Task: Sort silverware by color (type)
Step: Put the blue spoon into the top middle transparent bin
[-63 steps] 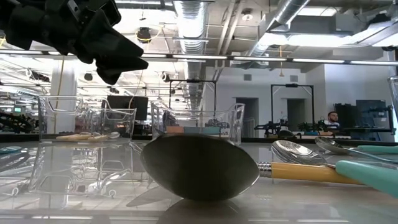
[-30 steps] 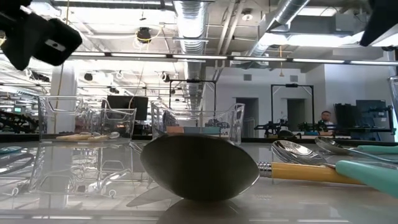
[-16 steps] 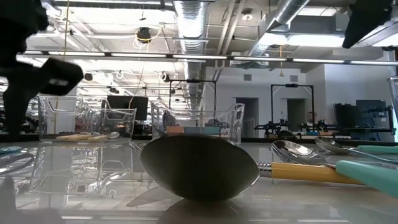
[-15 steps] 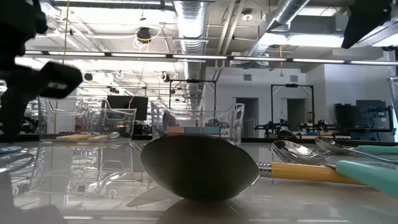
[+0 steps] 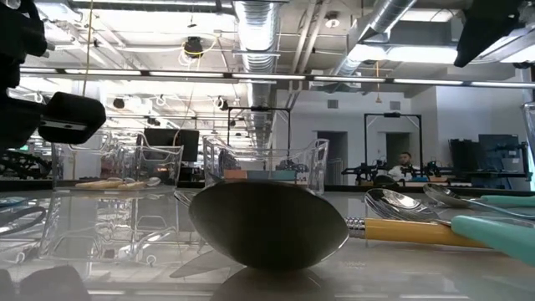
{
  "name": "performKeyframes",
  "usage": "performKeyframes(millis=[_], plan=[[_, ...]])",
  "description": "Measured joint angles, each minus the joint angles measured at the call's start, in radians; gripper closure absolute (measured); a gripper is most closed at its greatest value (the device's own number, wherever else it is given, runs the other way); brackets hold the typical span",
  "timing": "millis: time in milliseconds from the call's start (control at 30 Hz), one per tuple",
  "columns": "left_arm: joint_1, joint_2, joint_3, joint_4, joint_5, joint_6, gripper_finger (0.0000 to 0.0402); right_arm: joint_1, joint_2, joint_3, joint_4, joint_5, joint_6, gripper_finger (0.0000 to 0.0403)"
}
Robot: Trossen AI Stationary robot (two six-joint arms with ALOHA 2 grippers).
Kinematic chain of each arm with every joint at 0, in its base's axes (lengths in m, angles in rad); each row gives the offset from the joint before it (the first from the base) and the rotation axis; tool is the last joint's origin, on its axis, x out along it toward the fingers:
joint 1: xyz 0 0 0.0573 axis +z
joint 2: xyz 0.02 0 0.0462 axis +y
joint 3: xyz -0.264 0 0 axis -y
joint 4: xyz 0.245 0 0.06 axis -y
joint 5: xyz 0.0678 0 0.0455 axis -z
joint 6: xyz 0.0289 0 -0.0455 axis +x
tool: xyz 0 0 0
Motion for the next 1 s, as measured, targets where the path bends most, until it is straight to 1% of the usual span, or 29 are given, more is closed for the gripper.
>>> performKeyframes(millis=[100, 133, 233, 267, 367, 433, 500, 533, 600, 667, 767, 833, 867, 900, 933, 1000], plan=[[0.01, 0.0, 0.0, 0.003, -0.012, 0.016, 0.0387, 0.003, 0.0, 0.0, 0.002, 0.0, 0.0, 0.0182], [0.015, 0.0, 0.001, 0.003, -0.015, 0.017, 0.0393, 0.003, 0.0, 0.0, 0.003, 0.0, 0.0, 0.0182], [0.036, 0.002, 0.026, -0.016, -0.028, 0.026, 0.0395, 0.003, 0.0, 0.0, 0.003, 0.0, -0.003, 0.0182], [0.045, 0.001, 0.041, -0.024, -0.05, 0.039, 0.0396, 0.003, 0.0, 0.0, 0.004, 0.0, -0.01, 0.0182], [0.095, -0.007, 0.112, -0.042, -0.18, 0.087, 0.0399, 0.003, 0.0, 0.0, 0.009, 0.003, -0.047, 0.0182], [0.136, -0.025, 0.179, -0.053, -0.285, 0.106, 0.0399, 0.003, 0.0, 0.0, 0.01, 0.026, -0.075, 0.0182], [0.199, -0.038, 0.244, -0.084, -0.361, 0.112, 0.04, 0.001, 0.0, 0.0, 0.016, 0.056, -0.114, 0.0182], [0.245, -0.042, 0.281, -0.086, -0.388, 0.125, 0.04, 0.0, 0.0, 0.0, 0.023, 0.069, -0.136, 0.0182], [0.346, -0.049, 0.349, -0.082, -0.404, 0.188, 0.0401, -0.007, 0.0, 0.0, 0.041, 0.089, -0.193, 0.0182], [0.454, -0.051, 0.418, -0.083, -0.376, 0.261, 0.0401, -0.014, 0.0, 0.0, 0.061, 0.103, -0.251, 0.0182], [0.637, -0.035, 0.513, -0.082, -0.289, 0.354, 0.0401, -0.032, 0.0, 0.0, 0.086, 0.122, -0.333, 0.0182], [0.768, -0.013, 0.563, -0.083, -0.234, 0.373, 0.0401, -0.046, 0.0, 0.0, 0.093, 0.13, -0.373, 0.0182], [0.827, 0.0, 0.584, -0.083, -0.198, 0.346, 0.0401, -0.053, 0.0, 0.0, 0.091, 0.13, -0.388, 0.0182], [0.883, 0.015, 0.602, -0.079, -0.155, 0.282, 0.0401, -0.06, 0.0, 0.0, 0.089, 0.133, -0.398, 0.0182], [0.935, 0.03, 0.614, -0.074, -0.115, 0.192, 0.0401, -0.067, 0.0, 0.0, 0.089, 0.137, -0.408, 0.0182], [1.016, 0.063, 0.629, -0.073, 0.003, 0.003, 0.0401, -0.075, 0.0, 0.0, 0.088, 0.143, -0.424, 0.0182]])
